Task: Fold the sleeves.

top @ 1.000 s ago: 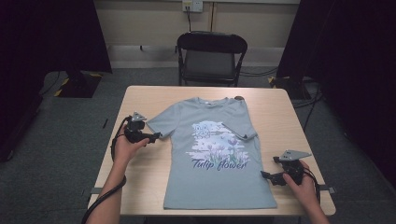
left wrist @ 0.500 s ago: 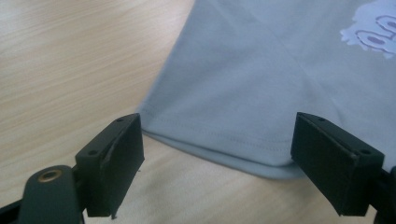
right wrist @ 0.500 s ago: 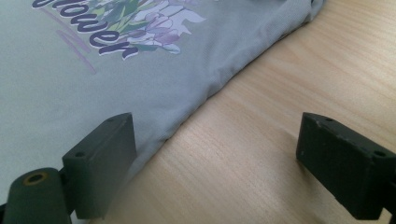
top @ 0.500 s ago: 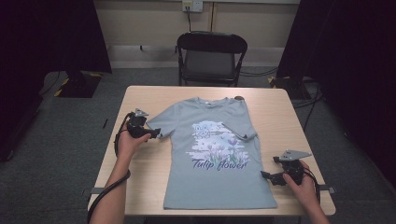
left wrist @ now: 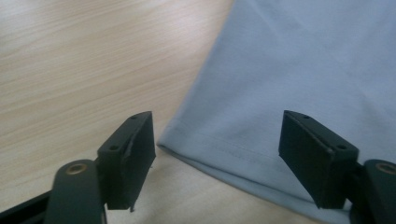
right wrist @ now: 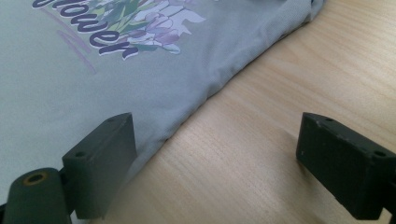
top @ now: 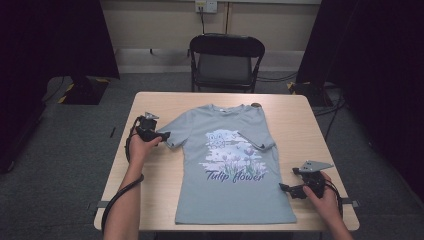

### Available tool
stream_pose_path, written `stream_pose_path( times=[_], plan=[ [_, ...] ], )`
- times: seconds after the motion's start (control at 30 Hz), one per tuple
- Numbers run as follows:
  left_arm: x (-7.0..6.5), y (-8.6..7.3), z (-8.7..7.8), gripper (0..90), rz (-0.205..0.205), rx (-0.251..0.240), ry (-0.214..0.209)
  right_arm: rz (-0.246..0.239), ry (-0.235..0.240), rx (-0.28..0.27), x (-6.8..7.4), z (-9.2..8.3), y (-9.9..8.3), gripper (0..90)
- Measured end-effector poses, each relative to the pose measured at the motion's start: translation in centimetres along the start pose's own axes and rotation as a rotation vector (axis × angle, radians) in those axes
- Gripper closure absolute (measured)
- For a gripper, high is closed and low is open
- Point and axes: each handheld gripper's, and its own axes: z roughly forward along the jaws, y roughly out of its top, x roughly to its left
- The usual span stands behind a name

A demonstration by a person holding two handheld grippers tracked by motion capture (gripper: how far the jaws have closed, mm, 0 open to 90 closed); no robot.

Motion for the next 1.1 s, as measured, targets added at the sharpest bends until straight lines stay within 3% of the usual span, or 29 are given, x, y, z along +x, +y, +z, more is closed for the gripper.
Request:
stream_pose_path(
  times=[0.17, 0.23, 0.4, 0.53, 0.63, 0.73, 0.8, 0.9, 1.0, 1.1],
  plan=[
    [0.3, -0.1, 0.7, 33.6, -0.008, 0.008, 0.026, 0.0, 0.0, 0.0, 0.0, 0.0, 0.0, 11.1],
    [0.4, 0.0, 0.9, 33.7, 0.007, 0.016, 0.046, 0.0, 0.001, 0.0, 0.0, 0.0, 0.0, 11.1],
    [1.1, -0.1, 1.2, 38.0, -0.019, 0.026, 0.08, -0.001, 0.002, 0.0, 0.0, 0.0, 0.0, 11.1],
    [1.3, -0.5, 1.3, 39.9, -0.066, 0.001, 0.059, -0.001, 0.002, 0.0, 0.0, 0.0, 0.0, 11.2],
    [1.2, -0.4, 1.2, 46.7, -0.054, 0.004, 0.044, -0.002, 0.002, 0.0, 0.0, 0.0, 0.0, 11.2],
    [0.8, -0.1, 1.2, 58.3, -0.038, 0.02, 0.028, -0.001, 0.002, 0.0, 0.0, 0.0, 0.0, 11.1],
    [0.5, 0.1, 1.2, 71.4, -0.024, 0.029, 0.001, -0.002, 0.002, 0.0, 0.0, 0.0, 0.0, 11.1],
    [0.0, 0.4, 1.2, 83.1, 0.003, 0.052, 0.002, -0.002, 0.002, 0.0, 0.0, 0.0, 0.0, 11.1],
    [-0.3, 0.7, 1.2, 84.9, -0.004, 0.075, -0.006, -0.001, 0.002, 0.0, 0.0, 0.0, 0.0, 11.2],
    [-0.4, 1.0, 0.8, 85.3, -0.019, 0.055, -0.008, -0.003, 0.002, 0.0, 0.0, 0.0, 0.0, 11.2]
  ],
)
